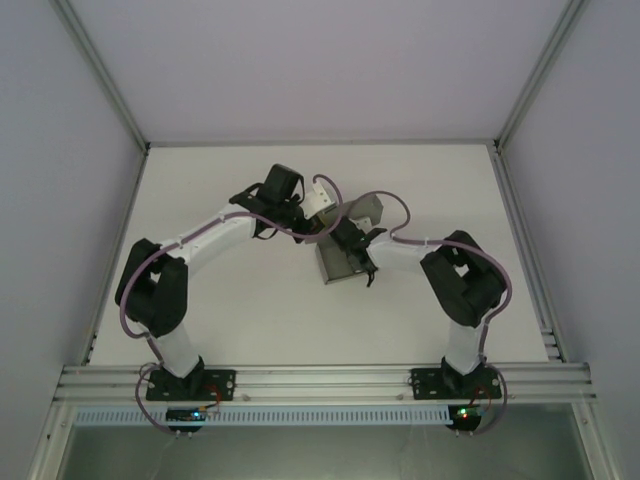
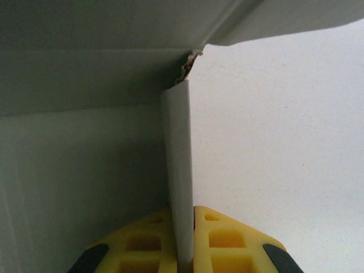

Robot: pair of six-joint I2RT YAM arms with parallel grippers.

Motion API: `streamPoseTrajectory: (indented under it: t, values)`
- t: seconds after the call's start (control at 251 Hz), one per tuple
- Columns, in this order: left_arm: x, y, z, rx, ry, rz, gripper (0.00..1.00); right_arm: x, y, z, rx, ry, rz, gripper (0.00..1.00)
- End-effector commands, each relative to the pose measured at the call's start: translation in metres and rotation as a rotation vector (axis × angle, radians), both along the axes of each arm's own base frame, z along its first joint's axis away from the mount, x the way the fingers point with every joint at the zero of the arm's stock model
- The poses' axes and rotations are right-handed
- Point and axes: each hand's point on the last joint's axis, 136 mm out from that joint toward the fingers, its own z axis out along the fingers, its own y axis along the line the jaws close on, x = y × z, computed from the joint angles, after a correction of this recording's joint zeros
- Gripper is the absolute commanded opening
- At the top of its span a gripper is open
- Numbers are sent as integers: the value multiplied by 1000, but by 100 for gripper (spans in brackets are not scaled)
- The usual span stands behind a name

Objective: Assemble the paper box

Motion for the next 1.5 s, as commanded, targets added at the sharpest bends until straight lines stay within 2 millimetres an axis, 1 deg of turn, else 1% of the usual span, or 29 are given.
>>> streamPoseTrajectory:
  t: [0.0, 0.088, 0.216, 0.267, 0.291, 0.347, 0.395, 0.443, 0.471, 0.535, 0.575, 0.631, 0.738, 0.746, 0.778, 0.79, 0.882, 0.954, 0.99, 1.062, 1.121, 1.177, 1.277, 1.337, 1.377, 1.429, 1.493]
  values:
    - [-3, -3, 24, -51, -18, -18, 0, -11, -39, -17, -184, 38, -66, 0]
    - [-3, -3, 24, -50, -17, -17, 0, -11, -38, -19, -186, 53, -52, 0]
    - [-3, -3, 22, -46, -18, -21, 0, -12, -30, -12, -118, 48, -37, 0]
    - [-4, -1, 19, -39, -15, -23, 0, -11, -22, -6, -49, 38, -23, 8]
    - [-3, -1, 18, -37, -16, -24, 0, -11, -19, -3, -14, 32, -16, 13]
    - [-3, 1, 15, -30, -11, -24, 0, -10, -9, 8, 83, 14, 5, 21]
    - [-3, 2, 13, -28, -8, -29, 0, -11, 2, 19, 171, -3, 36, 33]
    - [-4, 3, 13, -27, -11, -45, 0, -11, 12, 33, 263, -26, 70, 42]
    - [-6, 4, 9, -20, -9, -53, 0, -12, 16, 40, 310, -36, 97, 47]
    - [-7, 6, 5, -6, -16, -75, 0, -14, 25, 56, 408, -67, 149, 66]
    - [-8, 7, 3, 3, -19, -88, 0, -16, 29, 64, 466, -76, 188, 72]
    - [-9, 9, 0, 16, -19, -104, 0, -18, 29, 75, 525, -93, 211, 77]
    - [-10, 10, -1, 16, -17, -130, 0, -23, 25, 93, 600, -141, 255, 84]
    - [-10, 11, -2, 15, -16, -131, 0, -24, 24, 94, 604, -146, 258, 85]
    - [-10, 11, -1, 9, -18, -143, 0, -25, 21, 99, 618, -167, 268, 97]
    - [-11, 12, -1, 9, -17, -150, 0, -25, 20, 101, 623, -173, 273, 99]
    - [-14, 13, 0, 6, -26, -206, 0, -29, 10, 116, 614, -221, 330, 99]
    - [-11, 14, 3, 10, -36, -206, 0, -34, 3, 114, 599, -208, 355, 99]
    - [-8, 14, 6, 2, -33, -193, 0, -33, 1, 115, 595, -199, 351, 99]
    - [-6, 13, 13, -23, -29, -193, 0, -33, -3, 104, 559, -156, 331, 95]
    - [-7, 12, 17, -29, -27, -195, 0, -35, 0, 88, 544, -98, 331, 90]
    - [-8, 12, 16, -27, -15, -202, 0, -37, 6, 74, 548, -49, 332, 87]
    - [-9, 13, 14, -20, -10, -202, 0, -34, 15, 54, 556, 1, 310, 75]
    - [-9, 13, 14, -17, -5, -196, 0, -29, 17, 47, 551, 4, 293, 65]
    - [-10, 14, 14, -16, 0, -196, 0, -26, 19, 43, 544, -4, 289, 62]
    - [-11, 14, 13, -16, 4, -200, 0, -22, 20, 38, 535, -7, 284, 56]
    - [-13, 14, 13, -21, 8, -204, 0, -16, 20, 33, 515, -7, 273, 53]
